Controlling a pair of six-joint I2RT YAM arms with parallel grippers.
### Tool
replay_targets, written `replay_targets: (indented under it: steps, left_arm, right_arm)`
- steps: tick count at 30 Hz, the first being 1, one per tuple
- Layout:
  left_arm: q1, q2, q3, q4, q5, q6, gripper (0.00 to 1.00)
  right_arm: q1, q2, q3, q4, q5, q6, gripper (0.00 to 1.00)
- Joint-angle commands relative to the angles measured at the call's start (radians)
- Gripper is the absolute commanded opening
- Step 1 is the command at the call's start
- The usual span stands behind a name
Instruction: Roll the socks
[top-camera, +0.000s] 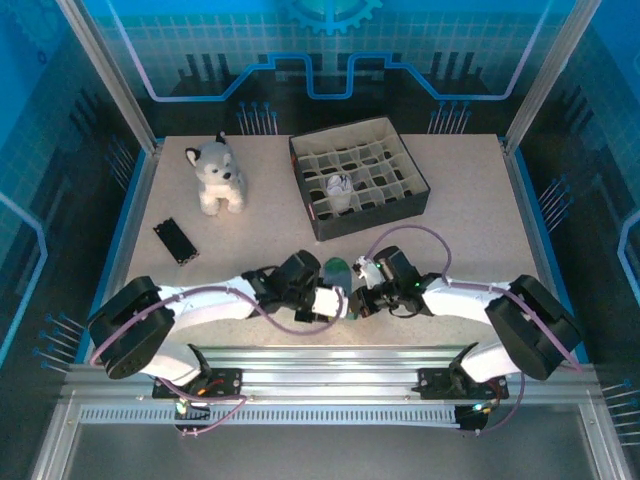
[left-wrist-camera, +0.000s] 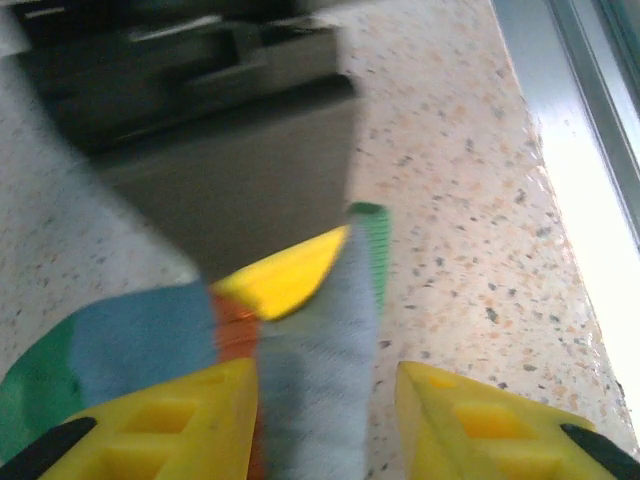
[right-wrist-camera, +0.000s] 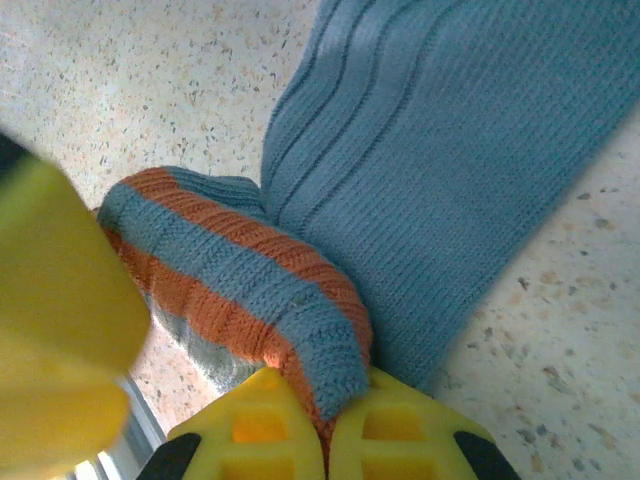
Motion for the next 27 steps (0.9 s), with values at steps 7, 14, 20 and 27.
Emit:
replay_targets:
  steps: [7, 14, 20, 27]
  left_arm:
    - [-0.114, 0.055, -0.086, 0.248, -0.339, 0.166, 0.41]
    - [-0.116, 0.117, -0.079, 0.244, -0.405, 0.178, 0.42]
    - [-0.112, 0.146, -0.068, 0.157, -0.436, 0.196, 0.42]
    - [-0.059, 0.168, 0.014, -0.059, -0.364, 0.179, 0.01]
  right_arm:
    - [-0.01, 0.095, 0.079, -0.289, 0.037, 0.002, 0.0]
    - [-0.017, 0.104, 0.085, -0.313, 0.03, -0.01, 0.0]
    - [-0.038, 0.087, 0.101, -0.355, 0.022, -0.034, 0.0]
    - [-0.046, -0.004, 0.091, -0.346, -0.017, -0.027, 0.02]
